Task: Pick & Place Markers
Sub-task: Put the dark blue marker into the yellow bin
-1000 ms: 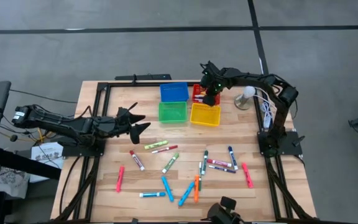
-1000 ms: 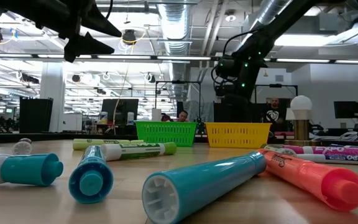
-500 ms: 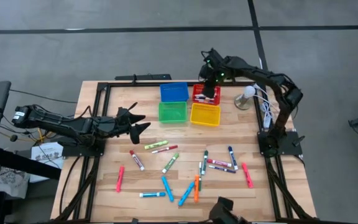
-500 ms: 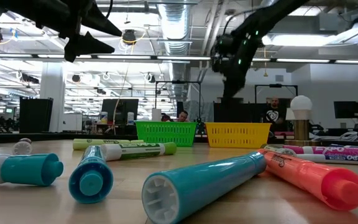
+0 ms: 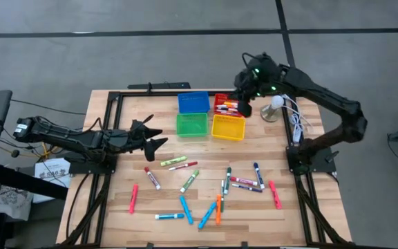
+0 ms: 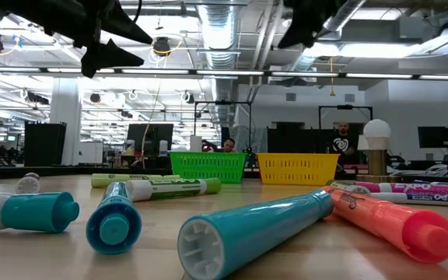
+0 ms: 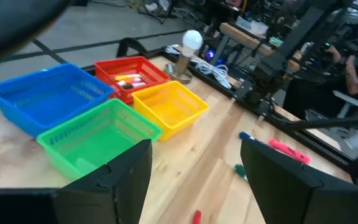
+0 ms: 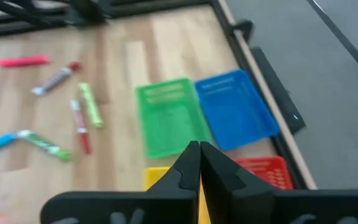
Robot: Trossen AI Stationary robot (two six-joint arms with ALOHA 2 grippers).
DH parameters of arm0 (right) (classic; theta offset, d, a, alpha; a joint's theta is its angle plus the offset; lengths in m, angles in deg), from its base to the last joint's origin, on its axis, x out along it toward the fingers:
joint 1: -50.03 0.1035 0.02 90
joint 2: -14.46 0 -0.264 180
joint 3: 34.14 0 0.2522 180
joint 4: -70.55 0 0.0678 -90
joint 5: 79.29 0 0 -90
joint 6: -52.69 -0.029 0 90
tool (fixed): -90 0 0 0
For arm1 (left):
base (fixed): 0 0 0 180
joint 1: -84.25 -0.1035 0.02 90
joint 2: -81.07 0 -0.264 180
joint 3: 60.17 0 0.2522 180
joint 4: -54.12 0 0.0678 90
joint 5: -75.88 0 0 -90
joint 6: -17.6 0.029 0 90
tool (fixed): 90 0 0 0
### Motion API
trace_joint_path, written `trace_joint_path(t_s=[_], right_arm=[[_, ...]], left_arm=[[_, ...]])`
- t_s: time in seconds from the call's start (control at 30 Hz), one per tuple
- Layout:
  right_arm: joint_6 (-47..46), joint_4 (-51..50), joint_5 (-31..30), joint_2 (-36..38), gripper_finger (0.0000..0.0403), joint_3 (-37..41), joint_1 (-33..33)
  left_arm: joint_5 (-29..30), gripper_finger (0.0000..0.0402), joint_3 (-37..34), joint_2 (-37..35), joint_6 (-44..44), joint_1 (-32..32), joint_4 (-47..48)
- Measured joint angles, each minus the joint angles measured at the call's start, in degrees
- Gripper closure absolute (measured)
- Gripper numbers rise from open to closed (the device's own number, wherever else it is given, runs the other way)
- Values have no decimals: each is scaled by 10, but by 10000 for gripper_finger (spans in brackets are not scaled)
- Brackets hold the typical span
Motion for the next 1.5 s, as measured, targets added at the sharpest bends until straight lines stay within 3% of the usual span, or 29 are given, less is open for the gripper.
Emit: trace_joint_path(t_s=[0.4, 0.7, 1.1, 1.5], right_arm=[[-93, -66, -7, 86, 402, 0, 171], [-226, -139, -132, 133, 402, 6, 313], [-540, -128, -296, 215, 402, 166, 514], [-730, -136, -305, 204, 402, 241, 598]], left_arm=[[-99, 156, 0, 0, 0, 1, 0], [-131, 156, 0, 0, 0, 1, 0], [-131, 156, 0, 0, 0, 1, -1], [-130, 156, 0, 0, 2, 1, -3]])
